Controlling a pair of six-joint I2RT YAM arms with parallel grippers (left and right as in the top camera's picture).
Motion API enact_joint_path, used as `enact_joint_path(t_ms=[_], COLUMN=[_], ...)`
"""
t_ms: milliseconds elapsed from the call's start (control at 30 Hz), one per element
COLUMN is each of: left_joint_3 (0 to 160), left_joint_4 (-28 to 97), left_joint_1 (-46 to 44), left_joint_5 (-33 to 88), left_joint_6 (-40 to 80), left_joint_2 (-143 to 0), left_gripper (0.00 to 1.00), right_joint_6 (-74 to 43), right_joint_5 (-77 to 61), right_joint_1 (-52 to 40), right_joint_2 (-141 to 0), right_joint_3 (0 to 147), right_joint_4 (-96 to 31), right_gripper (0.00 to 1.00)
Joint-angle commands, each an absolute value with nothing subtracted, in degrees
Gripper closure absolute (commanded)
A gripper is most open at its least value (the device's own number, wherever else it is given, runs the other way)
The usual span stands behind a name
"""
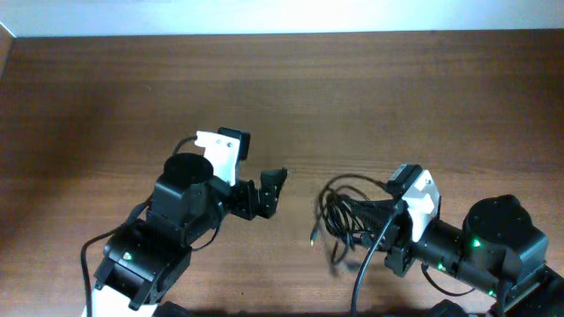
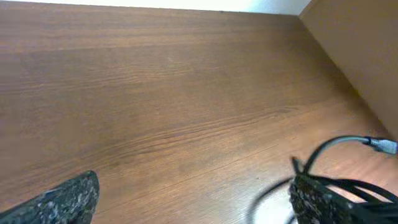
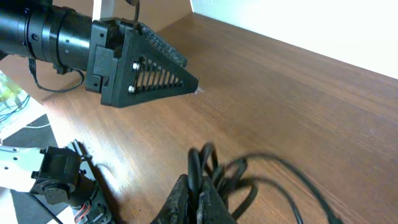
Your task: Untangle cables
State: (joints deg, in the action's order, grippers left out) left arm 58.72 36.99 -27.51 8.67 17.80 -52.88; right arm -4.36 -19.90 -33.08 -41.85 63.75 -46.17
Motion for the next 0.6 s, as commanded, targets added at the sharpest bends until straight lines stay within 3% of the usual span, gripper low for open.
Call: enact_joint_path(t_ms=[0,133,200,567], left_joint_3=[59.2,59.2,59.2,59.2], left_joint_4=[37.3,37.2,37.2,45.4], left_joint_1=[-27.2,-27.2,-27.2,-27.2], left_joint_5=[8.5,36.5,47.0,46.9], left_joint_6=[7.4,-19.5,-25.1,-42.9], left_joint_2=[-52.6,-52.3,-52.3,-52.1], left_gripper=[0.01,0.0,0.02,0.07], right_joint_6=[-5.0,-4.7,-3.6,4.3], right_joint_5=[-21.0,-23.6,-24.1,-40.1], right_joint_1=[-33.0,-33.0,-33.0,-33.0], right_joint_2=[-41.2,-41.2,-41.2,-41.1], right_joint_3=[64.5,64.5,64.5,64.8], right_joint_4=[-45.1,-43.5,-41.0,-36.5], right_gripper=[0.96,0.96,0.96,0.96])
